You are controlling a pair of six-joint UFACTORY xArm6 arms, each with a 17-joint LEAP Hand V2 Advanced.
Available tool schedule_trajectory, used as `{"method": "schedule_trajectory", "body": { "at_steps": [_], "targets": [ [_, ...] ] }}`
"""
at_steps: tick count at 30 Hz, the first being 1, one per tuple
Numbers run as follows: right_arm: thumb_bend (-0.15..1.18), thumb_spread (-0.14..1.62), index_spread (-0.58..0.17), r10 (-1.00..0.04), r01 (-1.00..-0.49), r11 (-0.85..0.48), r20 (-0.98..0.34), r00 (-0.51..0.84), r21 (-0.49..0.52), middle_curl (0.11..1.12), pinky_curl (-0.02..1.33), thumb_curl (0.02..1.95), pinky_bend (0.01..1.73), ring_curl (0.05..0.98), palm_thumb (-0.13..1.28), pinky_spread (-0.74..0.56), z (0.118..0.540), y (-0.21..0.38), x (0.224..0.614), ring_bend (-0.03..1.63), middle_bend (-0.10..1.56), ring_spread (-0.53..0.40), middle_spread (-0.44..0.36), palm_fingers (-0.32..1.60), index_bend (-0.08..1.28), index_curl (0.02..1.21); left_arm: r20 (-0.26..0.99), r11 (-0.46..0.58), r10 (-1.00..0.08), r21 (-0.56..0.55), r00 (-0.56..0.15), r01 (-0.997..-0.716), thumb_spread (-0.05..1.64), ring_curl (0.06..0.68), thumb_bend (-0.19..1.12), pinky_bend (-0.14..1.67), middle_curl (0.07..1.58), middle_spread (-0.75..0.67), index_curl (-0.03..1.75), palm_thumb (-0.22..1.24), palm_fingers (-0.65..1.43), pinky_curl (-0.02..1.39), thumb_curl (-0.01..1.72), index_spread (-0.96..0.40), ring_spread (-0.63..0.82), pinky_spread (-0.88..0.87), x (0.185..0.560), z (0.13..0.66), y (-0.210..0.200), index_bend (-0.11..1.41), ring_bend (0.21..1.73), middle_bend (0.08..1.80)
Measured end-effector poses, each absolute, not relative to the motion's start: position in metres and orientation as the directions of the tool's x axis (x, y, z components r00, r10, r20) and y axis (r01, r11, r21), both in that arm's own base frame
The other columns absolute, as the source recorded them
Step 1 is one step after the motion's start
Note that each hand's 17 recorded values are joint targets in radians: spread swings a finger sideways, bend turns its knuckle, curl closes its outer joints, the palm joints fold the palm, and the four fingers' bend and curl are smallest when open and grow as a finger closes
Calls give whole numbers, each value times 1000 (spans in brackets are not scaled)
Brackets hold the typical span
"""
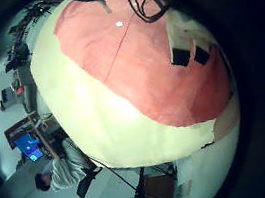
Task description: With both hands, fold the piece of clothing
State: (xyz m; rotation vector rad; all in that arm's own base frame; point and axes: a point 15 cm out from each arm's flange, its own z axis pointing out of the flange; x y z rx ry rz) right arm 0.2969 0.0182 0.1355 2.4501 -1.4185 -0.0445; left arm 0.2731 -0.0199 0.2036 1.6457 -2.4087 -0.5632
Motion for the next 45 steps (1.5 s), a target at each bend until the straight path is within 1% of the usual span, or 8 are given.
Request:
{"method": "schedule_trajectory", "body": {
  "at_steps": [4, 8, 14, 22, 26, 32, 37, 45],
  "targets": [
    [52, 970, -359, -856, -856, -462, 136, 499, 233, 660, 516, 447, 980, 523, 985, -471, 152, 19, 301, 1082, 1015, -291, -204, 1431, 822, 642, -58, 329, -921, 413, -385, -849, 1190, 419, 216, 958, 575, -455, 700, 711, 1162, 476, 1162, -579, -579, -751, 270, 211, -15, 605, 863, 1023],
    [60, 1030, -313, -868, -874, -441, 150, 473, 204, 712, 597, 493, 1128, 581, 1041, -394, 176, 11, 296, 1210, 1148, -258, -177, 1315, 961, 712, -49, 350, -912, 428, -408, -834, 1194, 423, 222, 958, 571, -456, 709, 701, 1160, 478, 1204, -583, -575, -745, 267, 215, -10, 595, 859, 1026],
    [42, 1071, -279, -888, -894, -395, 162, 430, 210, 740, 652, 537, 1213, 618, 1057, -334, 214, -6, 266, 1289, 1234, -232, -157, 1231, 1049, 753, -9, 410, -883, 474, -470, -780, 1198, 424, 232, 953, 569, -455, 719, 695, 1157, 477, 1257, -586, -576, -745, 247, 233, -4, 589, 852, 1030],
    [15, 1068, -251, -902, -913, -406, 147, 406, 30, 746, 689, 596, 1254, 637, 1093, -293, 273, 15, 275, 1343, 1281, -219, -140, 1202, 1100, 768, 11, 452, -865, 450, -501, -770, 1197, 426, 241, 950, 565, -455, 731, 681, 1159, 477, 1324, -591, -577, -746, 251, 277, -3, 580, 848, 1031],
    [-3, 1053, -241, -914, -917, -393, 145, 380, -71, 743, 697, 623, 1255, 636, 1104, -279, 322, 26, 308, 1358, 1291, -215, -136, 1200, 1112, 766, 16, 449, -869, 448, -495, -773, 1195, 428, 242, 944, 563, -454, 736, 670, 1158, 478, 1350, -593, -578, -748, 265, 301, -1, 576, 847, 1033],
    [-10, 1042, -235, -935, -929, -348, 119, 334, -126, 736, 708, 658, 1263, 635, 1098, -269, 352, 43, 365, 1370, 1304, -207, -132, 1195, 1128, 763, 14, 421, -887, 433, -461, -797, 1192, 429, 245, 940, 561, -454, 743, 661, 1159, 478, 1383, -595, -578, -758, 302, 323, 7, 571, 845, 1034],
    [-7, 1035, -232, -941, -932, -332, 117, 317, -145, 731, 714, 687, 1265, 633, 1108, -263, 350, 59, 425, 1375, 1313, -205, -130, 1189, 1137, 760, 29, 385, -908, 452, -418, -805, 1190, 430, 249, 937, 561, -455, 748, 656, 1151, 479, 1407, -598, -580, -757, 338, 314, 17, 566, 839, 1036],
    [-9, 1037, -229, -941, -936, -333, 106, 321, -118, 724, 733, 725, 1262, 632, 1115, -253, 307, 80, 510, 1384, 1326, -200, -128, 1175, 1141, 752, 50, 319, -939, 499, -341, -806, 1188, 431, 262, 914, 562, -446, 759, 658, 1131, 480, 1445, -601, -577, -751, 392, 269, 36, 561, 830, 1033]
  ]
}}
